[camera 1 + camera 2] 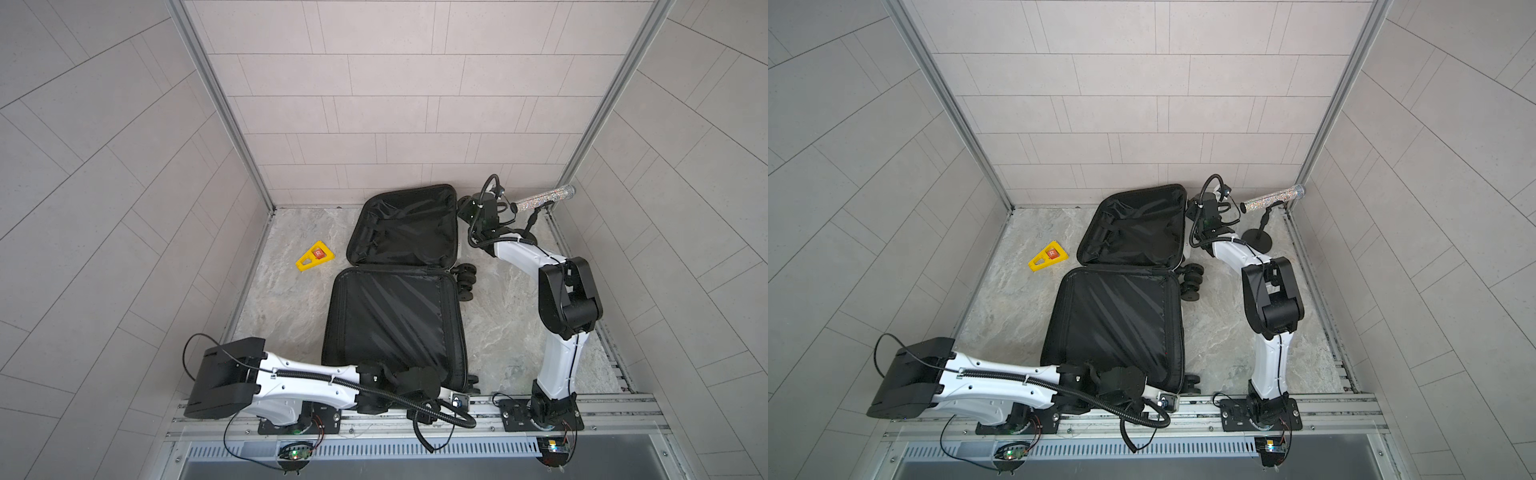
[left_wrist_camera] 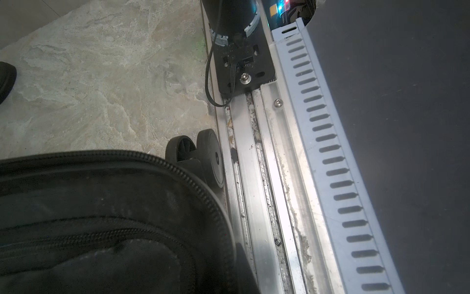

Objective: Open the suitcase zippers
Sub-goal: Open the suitcase at the center of the board.

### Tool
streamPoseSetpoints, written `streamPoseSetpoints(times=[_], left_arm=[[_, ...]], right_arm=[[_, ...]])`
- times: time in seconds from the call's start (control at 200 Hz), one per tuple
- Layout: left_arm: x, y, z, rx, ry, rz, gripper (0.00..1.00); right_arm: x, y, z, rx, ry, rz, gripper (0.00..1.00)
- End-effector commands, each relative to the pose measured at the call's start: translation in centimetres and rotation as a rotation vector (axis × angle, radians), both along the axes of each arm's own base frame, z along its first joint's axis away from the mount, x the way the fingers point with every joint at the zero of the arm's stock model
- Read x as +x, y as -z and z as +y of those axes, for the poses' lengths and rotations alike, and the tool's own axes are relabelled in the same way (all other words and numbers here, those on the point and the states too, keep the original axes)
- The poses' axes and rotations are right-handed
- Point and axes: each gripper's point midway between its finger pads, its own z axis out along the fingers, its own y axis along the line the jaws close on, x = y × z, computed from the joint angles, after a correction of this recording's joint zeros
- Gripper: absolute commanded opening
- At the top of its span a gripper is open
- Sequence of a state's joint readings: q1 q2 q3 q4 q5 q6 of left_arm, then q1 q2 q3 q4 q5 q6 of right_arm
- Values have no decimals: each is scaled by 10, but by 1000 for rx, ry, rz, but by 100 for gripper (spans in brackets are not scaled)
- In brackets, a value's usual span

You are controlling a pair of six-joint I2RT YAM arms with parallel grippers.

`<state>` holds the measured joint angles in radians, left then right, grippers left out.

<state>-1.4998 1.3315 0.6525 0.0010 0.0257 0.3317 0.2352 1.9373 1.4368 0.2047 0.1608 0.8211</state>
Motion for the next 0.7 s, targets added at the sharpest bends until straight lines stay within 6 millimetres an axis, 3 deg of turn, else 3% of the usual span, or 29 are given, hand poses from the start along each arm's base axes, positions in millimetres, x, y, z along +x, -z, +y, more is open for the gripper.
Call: streamPoseSetpoints(times=[0.0,0.265,0.41,0.455,0.566,0.696], left_arm=[[26,-1,-5,-7,-105,-41,0],[24,-3,-13,-28,-87,-41,0],[24,-2,-19,-32,-75,-51,1],[25,-4,-21,-35,-88,-50,10],[37,-21,-24,-79,-180,-48,52],[52,-50,-20,-150,-304,-40,67]], right_arm=[[-45,40,16,-289,-128,231,52],[-55,32,8,-296,-111,222,57],[-66,17,7,-279,-120,193,57],[-71,7,6,-277,-127,177,57],[-87,-9,10,-291,-205,177,56],[-120,-6,22,-282,-344,248,55]])
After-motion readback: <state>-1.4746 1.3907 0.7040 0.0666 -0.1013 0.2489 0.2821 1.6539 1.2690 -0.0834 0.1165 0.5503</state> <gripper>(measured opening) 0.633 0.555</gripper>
